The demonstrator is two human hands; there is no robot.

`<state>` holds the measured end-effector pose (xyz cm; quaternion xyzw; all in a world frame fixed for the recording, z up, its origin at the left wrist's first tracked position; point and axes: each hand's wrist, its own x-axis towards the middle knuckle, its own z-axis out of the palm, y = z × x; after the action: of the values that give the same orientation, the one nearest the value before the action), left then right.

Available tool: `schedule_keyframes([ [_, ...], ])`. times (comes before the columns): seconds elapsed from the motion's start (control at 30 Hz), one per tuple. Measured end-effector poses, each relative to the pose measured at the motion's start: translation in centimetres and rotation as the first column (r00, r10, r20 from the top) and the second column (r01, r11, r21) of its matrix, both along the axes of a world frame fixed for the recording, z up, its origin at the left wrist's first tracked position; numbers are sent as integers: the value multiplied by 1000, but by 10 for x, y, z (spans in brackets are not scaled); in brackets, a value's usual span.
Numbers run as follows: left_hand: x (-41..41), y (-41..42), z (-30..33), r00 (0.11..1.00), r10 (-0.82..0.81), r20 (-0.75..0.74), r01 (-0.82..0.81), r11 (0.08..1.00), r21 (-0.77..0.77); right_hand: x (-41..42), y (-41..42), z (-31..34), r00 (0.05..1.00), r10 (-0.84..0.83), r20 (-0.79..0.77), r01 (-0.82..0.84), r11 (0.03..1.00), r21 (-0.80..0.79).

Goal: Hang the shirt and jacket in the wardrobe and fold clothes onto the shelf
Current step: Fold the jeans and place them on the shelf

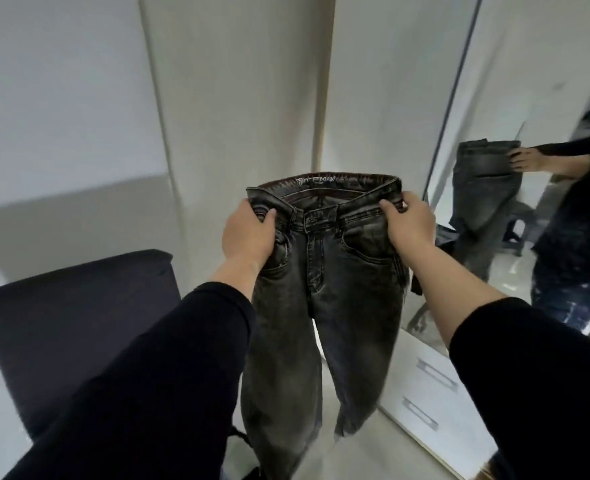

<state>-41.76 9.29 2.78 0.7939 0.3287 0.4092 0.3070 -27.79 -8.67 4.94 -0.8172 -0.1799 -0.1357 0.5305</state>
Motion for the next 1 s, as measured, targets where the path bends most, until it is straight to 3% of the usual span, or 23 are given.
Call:
schedule_keyframes([
  [0.17,51,-49,67,991,-95,97,90,994,54,16,-30,64,996,-22,83,14,995,98],
  [0.33,86,-88,125,940,-239,243,236,971,40,22,-36,118,996,60,61,-75,954,290],
  [0.47,108,-113,141,857,-370,358,401,916,-14,14,-33,133,957,289,31,-281,889,363],
  [0.6,122,-117,137,753,-418,508,558,814,-158,18,-35,124,866,488,-106,-416,822,390],
  [0.7,124,-112,135,707,-409,577,614,760,-214,27,-39,110,823,558,-104,-512,810,287],
  [0.83,122,-112,138,615,-446,651,718,658,-228,23,-29,90,846,533,-23,-528,842,112],
  [0.93,120,-109,132,684,-414,601,631,748,-204,21,-27,84,826,564,-5,-563,825,39],
  [1.0,119,-99,128,678,-368,637,614,760,-214,26,-34,83,803,596,-14,-596,803,3],
])
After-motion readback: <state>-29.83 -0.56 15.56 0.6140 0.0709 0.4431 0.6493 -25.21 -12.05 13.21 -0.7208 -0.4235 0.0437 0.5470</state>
